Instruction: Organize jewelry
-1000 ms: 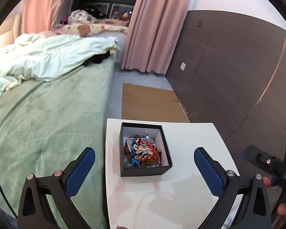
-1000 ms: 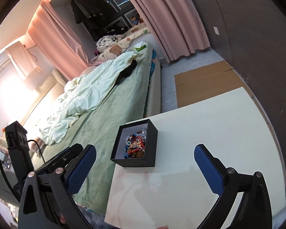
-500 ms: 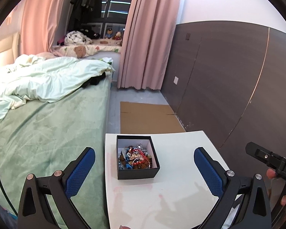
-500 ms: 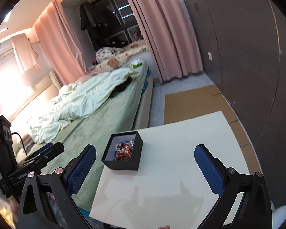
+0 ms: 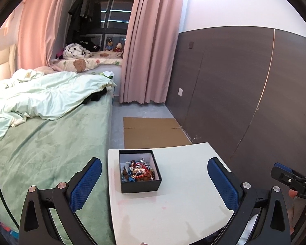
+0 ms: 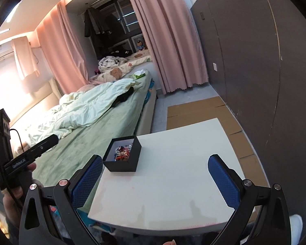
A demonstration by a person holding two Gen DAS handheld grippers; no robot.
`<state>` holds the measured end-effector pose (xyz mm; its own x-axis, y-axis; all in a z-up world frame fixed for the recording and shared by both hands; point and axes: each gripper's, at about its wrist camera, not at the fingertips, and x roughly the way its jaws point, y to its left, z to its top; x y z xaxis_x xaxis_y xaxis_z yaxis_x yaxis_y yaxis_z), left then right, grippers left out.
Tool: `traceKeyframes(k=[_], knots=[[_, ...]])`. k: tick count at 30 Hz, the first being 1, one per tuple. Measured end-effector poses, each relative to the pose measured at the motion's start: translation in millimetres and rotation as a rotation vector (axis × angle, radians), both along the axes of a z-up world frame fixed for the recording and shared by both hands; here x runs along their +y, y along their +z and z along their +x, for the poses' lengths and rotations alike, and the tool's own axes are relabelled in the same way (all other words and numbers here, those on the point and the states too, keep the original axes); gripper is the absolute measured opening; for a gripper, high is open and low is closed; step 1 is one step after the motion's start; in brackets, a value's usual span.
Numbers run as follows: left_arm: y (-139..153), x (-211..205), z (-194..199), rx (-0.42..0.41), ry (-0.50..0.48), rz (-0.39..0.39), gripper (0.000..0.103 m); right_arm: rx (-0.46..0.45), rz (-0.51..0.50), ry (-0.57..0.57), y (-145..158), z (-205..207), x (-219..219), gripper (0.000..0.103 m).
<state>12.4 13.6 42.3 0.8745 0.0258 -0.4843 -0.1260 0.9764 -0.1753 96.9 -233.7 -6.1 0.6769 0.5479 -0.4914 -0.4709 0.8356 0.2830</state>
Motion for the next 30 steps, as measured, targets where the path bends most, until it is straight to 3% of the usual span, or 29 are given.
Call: traceKeyframes(k=[11,30], knots=[[3.7,-1.9,-4.0,-0.019,0.017,-0.001,0.103,-0.017,-0.036,0.048,0.8,-4.3,13.8,0.103],[5.7,-3.1,-6.1,-0.031,0.052,0.025,0.103,-0.034,0.005,0.042,5.3,-9.3,12.8,0.103]])
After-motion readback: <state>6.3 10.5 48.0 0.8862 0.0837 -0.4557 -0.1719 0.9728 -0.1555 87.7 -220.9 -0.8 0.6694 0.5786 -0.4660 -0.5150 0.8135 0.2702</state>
